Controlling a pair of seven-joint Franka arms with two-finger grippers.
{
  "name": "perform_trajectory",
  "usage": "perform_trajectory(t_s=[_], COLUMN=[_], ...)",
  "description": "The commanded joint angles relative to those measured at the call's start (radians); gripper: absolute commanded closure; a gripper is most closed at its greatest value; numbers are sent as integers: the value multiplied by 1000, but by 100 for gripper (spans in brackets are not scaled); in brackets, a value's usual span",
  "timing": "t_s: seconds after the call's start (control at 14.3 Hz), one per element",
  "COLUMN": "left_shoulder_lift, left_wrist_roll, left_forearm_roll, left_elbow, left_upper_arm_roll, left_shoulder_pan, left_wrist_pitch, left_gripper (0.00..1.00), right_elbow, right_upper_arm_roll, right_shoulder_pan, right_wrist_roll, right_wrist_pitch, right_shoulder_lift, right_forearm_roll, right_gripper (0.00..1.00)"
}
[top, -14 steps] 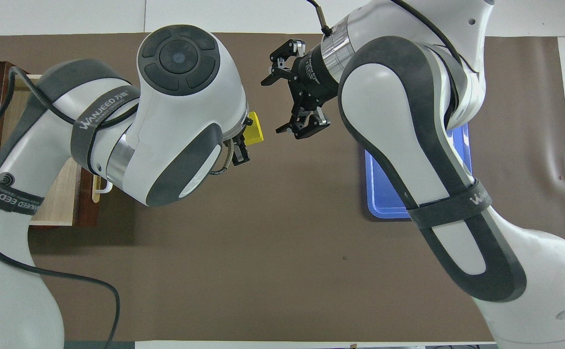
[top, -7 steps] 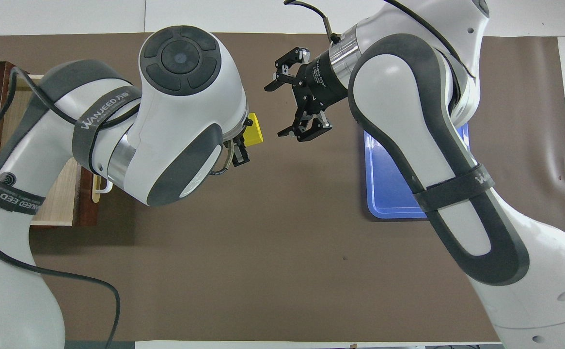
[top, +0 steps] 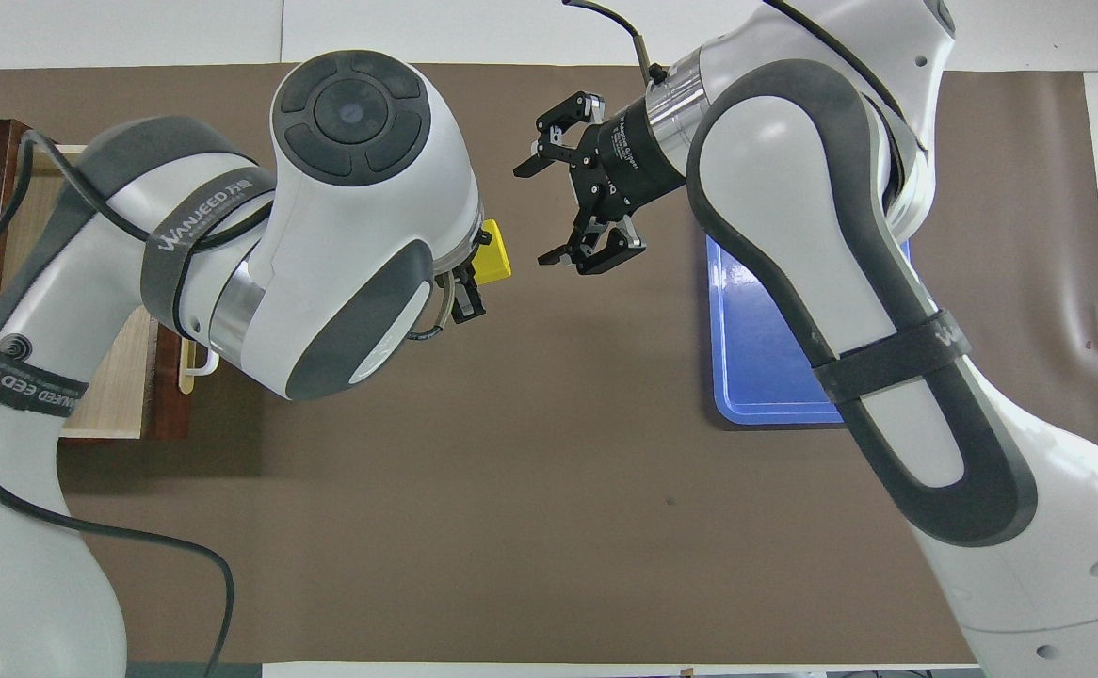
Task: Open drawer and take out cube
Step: 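Grasp the yellow cube with the right gripper from the left gripper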
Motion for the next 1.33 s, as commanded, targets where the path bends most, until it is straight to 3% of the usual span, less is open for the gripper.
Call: perform_trajectory(t_s=[0.0, 1.26], left_shoulder_lift=[-6, -6], left_wrist_roll=[-16, -19], left_forearm_roll=[16, 16], left_elbow=[-7, -6], left_upper_arm_roll=[-7, -7], left_shoulder_pan=[7, 11], left_wrist_pitch=[2, 2], left_gripper=[100, 100], right_elbow=[-29, -46], right_upper_arm_roll=[2, 0], right_shoulder_pan=[6, 68], right_wrist_roll=[-7, 77], right_wrist_pitch=[38, 87], right_shoulder_lift=[-3, -2], right_forearm_roll=[51, 46], right_gripper=[8, 9])
